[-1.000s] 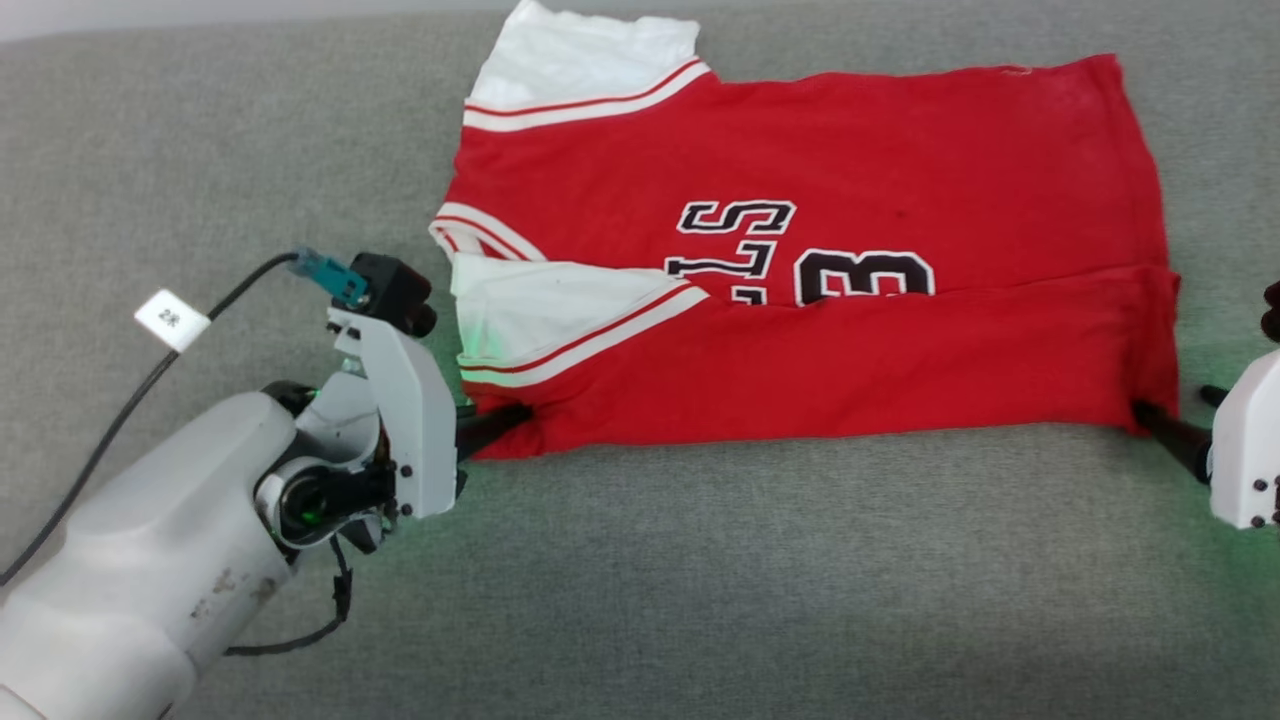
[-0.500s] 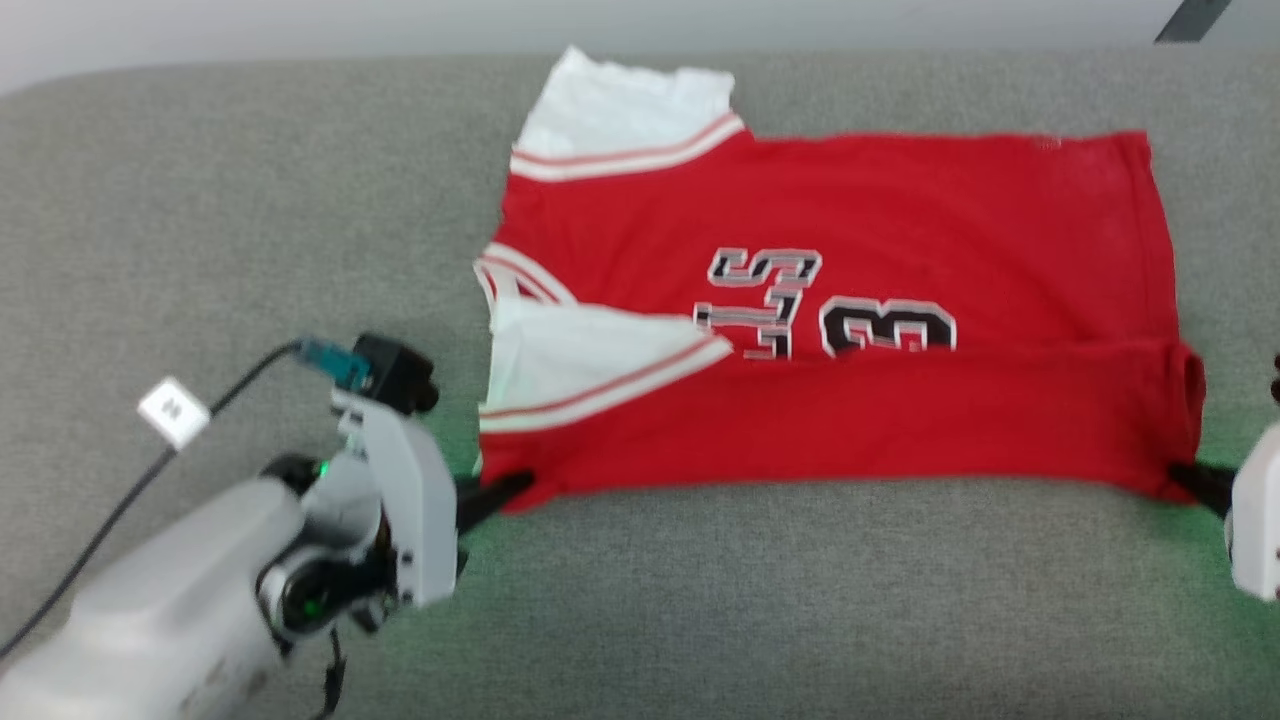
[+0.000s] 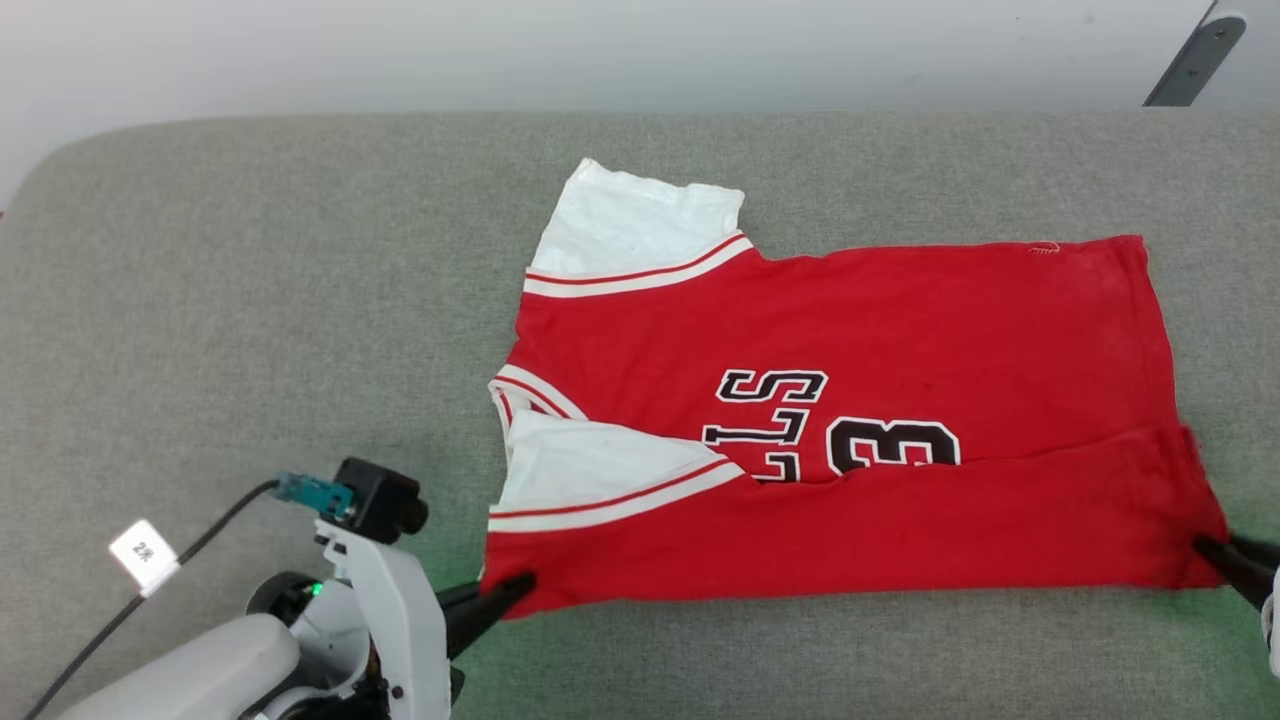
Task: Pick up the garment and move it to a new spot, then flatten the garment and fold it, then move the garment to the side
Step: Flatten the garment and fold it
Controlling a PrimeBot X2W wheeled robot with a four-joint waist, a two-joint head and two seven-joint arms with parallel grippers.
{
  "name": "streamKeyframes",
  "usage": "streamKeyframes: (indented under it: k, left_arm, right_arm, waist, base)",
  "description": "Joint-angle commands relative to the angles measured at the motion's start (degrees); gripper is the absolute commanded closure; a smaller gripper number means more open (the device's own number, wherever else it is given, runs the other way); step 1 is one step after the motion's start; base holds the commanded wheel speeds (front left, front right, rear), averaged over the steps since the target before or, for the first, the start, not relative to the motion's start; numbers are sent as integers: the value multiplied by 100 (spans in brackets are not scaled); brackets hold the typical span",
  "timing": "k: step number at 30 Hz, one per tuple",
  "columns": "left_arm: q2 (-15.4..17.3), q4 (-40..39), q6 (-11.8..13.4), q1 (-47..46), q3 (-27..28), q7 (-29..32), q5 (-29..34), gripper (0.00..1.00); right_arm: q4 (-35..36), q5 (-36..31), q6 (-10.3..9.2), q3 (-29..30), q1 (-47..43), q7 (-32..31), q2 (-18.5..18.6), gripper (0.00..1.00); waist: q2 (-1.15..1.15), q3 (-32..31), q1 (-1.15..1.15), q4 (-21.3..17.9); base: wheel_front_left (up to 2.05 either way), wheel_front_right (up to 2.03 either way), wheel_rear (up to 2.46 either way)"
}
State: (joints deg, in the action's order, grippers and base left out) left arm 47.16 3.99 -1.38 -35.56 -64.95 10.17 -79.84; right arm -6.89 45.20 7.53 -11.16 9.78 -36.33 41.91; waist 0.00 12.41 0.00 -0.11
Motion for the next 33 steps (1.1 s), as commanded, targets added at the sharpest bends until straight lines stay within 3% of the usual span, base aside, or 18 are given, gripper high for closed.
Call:
streamKeyframes:
  k: [1, 12, 21, 26, 33]
  left_arm:
    - [38, -40, 75, 68, 47, -79, 11, 0]
    - [380, -320, 481, -58, 561, -946, 277, 0]
    - [-207, 784, 387, -1090, 1285, -2100, 794, 0]
    - [-519, 1861, 215, -1963, 1279, -1921, 1107, 0]
    - [-825, 3513, -86, -3149, 1018, -991, 1415, 0]
  right_arm:
    - [32, -77, -9, 140, -64, 129, -96, 0]
    - [311, -855, -9, 826, 141, 1594, -927, 0]
    - [485, -1338, -9, 735, 523, 3319, -1720, 0]
    - [571, -1465, -9, 623, 692, 4040, -2064, 0]
    - [613, -1499, -9, 546, 702, 4461, -2297, 0]
  waist:
    - [0, -3, 0, -5]
    - [0, 130, 0, -194]
    - [0, 440, 0, -667]
    - [0, 662, 0, -1126]
    - [0, 972, 0, -1655]
  base:
    - [0, 0, 0]
    - [0, 0, 0]
    - [0, 0, 0]
    - [0, 0, 0]
    - [0, 0, 0]
